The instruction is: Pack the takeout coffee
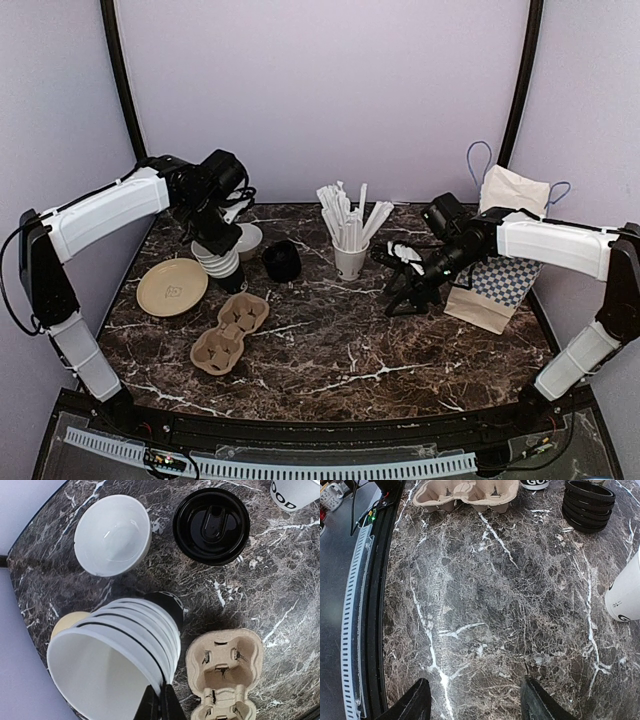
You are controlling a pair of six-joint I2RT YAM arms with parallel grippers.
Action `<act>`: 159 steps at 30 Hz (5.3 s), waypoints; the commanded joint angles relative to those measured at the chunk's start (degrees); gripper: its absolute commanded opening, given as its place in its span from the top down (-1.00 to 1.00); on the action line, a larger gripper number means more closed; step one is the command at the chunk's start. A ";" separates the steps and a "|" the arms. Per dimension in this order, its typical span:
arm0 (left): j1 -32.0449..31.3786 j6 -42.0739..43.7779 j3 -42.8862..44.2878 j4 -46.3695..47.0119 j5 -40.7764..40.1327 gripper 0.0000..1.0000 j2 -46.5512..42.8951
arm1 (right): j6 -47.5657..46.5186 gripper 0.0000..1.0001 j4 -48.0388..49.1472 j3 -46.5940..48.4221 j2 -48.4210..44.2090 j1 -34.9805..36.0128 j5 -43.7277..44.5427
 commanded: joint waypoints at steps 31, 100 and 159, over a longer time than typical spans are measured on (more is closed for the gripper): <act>0.75 4.20 10.50 -3.23 0.67 0.96 8.15 | -0.66 -0.20 -0.49 0.48 0.57 0.10 0.31; -9.47 -6.61 30.99 -19.54 -18.78 1.00 -2.20 | -3.06 -0.14 -7.12 7.15 2.19 -1.24 2.32; -34.56 17.11 14.90 7.30 10.04 0.13 10.46 | -0.55 -0.30 -4.26 -6.13 -9.24 -10.19 0.69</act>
